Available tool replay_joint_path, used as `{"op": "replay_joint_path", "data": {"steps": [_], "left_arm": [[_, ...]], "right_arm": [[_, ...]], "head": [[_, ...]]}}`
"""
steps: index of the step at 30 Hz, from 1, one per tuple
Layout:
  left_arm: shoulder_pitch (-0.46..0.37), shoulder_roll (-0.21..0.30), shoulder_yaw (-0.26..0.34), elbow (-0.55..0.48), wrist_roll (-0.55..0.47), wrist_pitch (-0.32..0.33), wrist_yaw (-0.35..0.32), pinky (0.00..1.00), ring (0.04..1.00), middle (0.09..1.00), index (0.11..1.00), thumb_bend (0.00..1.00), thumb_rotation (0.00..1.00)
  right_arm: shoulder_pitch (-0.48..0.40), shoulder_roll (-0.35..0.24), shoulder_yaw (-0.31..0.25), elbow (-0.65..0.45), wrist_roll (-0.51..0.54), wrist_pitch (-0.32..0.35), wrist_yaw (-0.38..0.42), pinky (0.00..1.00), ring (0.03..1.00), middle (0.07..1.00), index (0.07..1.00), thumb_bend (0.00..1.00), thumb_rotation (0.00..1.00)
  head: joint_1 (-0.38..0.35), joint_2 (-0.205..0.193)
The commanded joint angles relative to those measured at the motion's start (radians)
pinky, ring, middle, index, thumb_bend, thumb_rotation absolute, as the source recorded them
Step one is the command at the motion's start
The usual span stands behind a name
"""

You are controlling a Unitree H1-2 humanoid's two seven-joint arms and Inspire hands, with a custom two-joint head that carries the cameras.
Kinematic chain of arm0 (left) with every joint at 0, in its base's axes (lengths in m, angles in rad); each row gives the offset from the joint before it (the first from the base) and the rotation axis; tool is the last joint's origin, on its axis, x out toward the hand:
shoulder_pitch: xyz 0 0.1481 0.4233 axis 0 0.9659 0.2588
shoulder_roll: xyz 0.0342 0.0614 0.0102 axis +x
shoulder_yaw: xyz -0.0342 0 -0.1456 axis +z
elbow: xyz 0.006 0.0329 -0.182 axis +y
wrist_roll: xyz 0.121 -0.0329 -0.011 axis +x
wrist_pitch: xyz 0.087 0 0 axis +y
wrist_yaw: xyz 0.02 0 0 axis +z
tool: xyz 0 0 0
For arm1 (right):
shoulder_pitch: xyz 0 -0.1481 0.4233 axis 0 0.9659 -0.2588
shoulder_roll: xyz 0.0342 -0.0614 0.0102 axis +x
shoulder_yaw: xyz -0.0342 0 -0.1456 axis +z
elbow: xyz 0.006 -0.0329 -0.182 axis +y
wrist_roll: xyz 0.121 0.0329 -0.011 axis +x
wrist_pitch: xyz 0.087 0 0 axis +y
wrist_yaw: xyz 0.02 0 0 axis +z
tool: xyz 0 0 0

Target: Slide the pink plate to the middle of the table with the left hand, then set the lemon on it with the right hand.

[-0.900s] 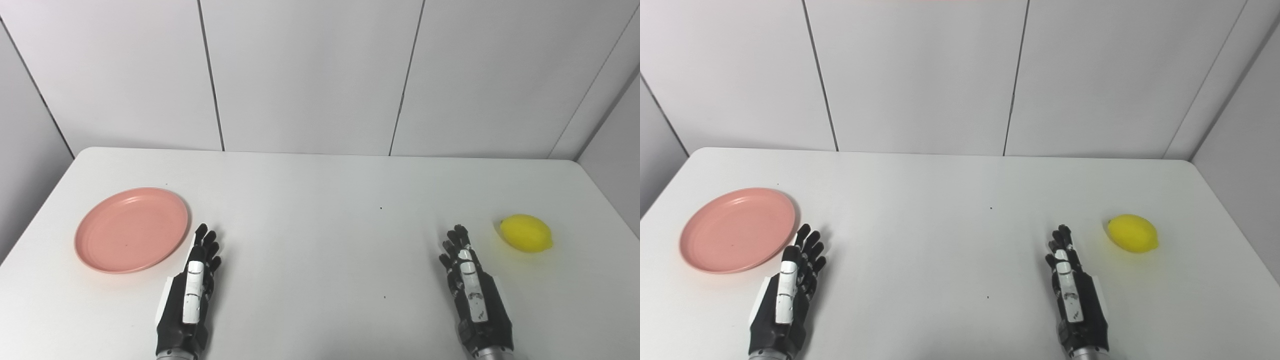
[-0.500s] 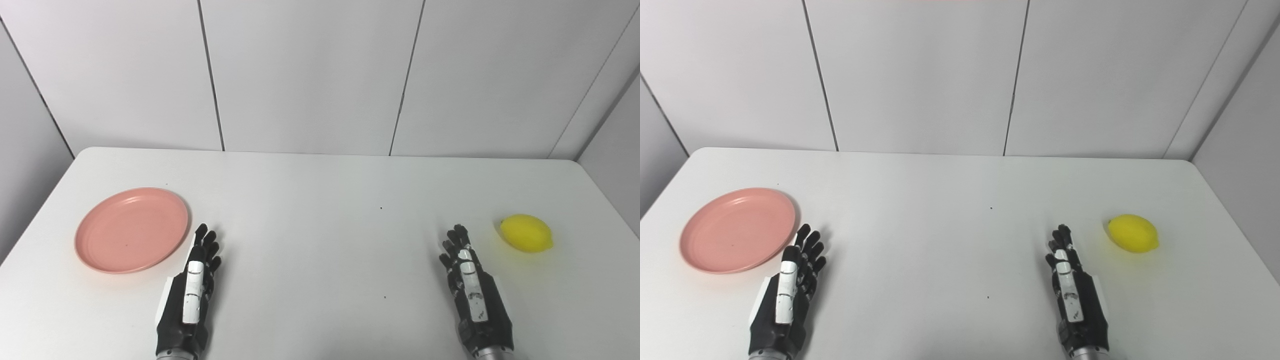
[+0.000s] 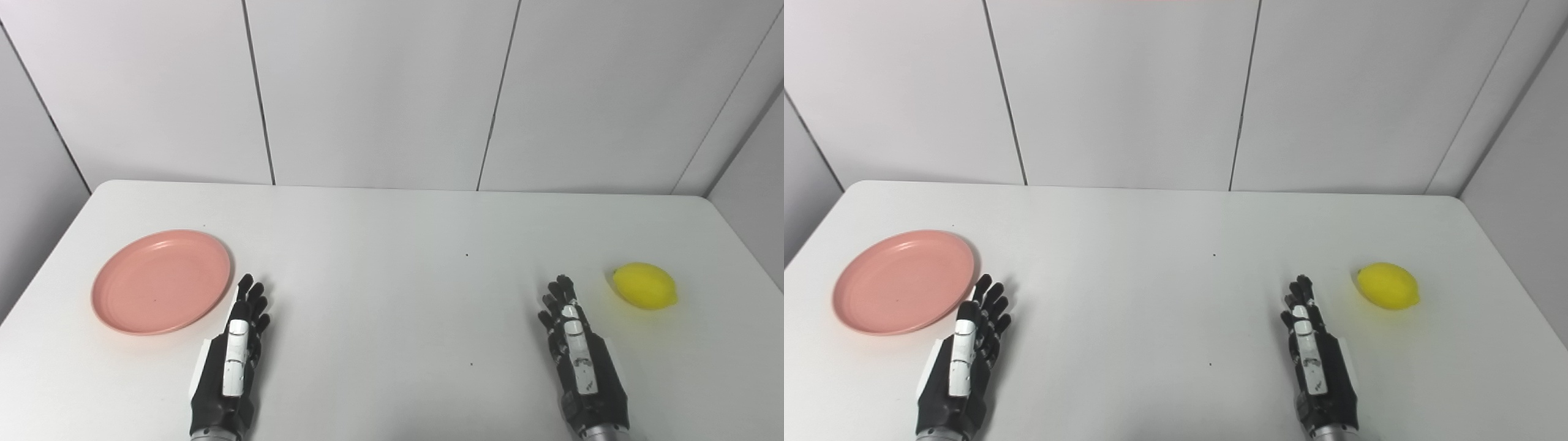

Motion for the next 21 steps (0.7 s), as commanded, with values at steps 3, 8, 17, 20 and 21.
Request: {"op": "replay_joint_path", "data": {"steps": [3,8,17,20,21], "left_arm": [[0.072,-0.016,-0.018,-0.001,0.022,-0.037,0.009,1.0,1.0,0.984,0.995,0.66,1.0],[0.074,-0.036,-0.048,0.019,0.051,-0.061,0.028,1.0,0.999,0.985,0.994,0.65,1.0],[0.068,-0.049,-0.083,0.076,0.068,-0.124,0.062,1.0,1.0,0.989,1.0,0.65,1.0],[0.064,-0.053,-0.09,0.091,0.071,-0.136,0.072,1.0,1.0,0.984,0.995,0.66,1.0],[0.062,-0.054,-0.093,0.096,0.074,-0.141,0.077,1.0,0.999,0.982,0.992,0.66,1.0]], "right_arm": [[0.015,-0.016,-0.014,0.043,0.025,-0.013,0.023,1.0,1.0,0.991,0.999,0.69,0.88],[0.016,-0.042,-0.034,0.067,0.058,-0.02,0.05,1.0,1.0,0.997,1.0,0.69,0.9],[0.013,-0.066,-0.053,0.099,0.089,-0.033,0.084,1.0,1.0,1.0,1.0,0.69,0.88],[0.008,-0.073,-0.059,0.118,0.095,-0.048,0.098,1.0,1.0,1.0,1.0,0.68,0.89],[0.006,-0.076,-0.06,0.121,0.098,-0.048,0.103,1.0,1.0,1.0,1.0,0.68,0.89]], "head": [[0.068,-0.017],[0.125,-0.038],[0.188,-0.074],[0.198,-0.081],[0.208,-0.086]]}}
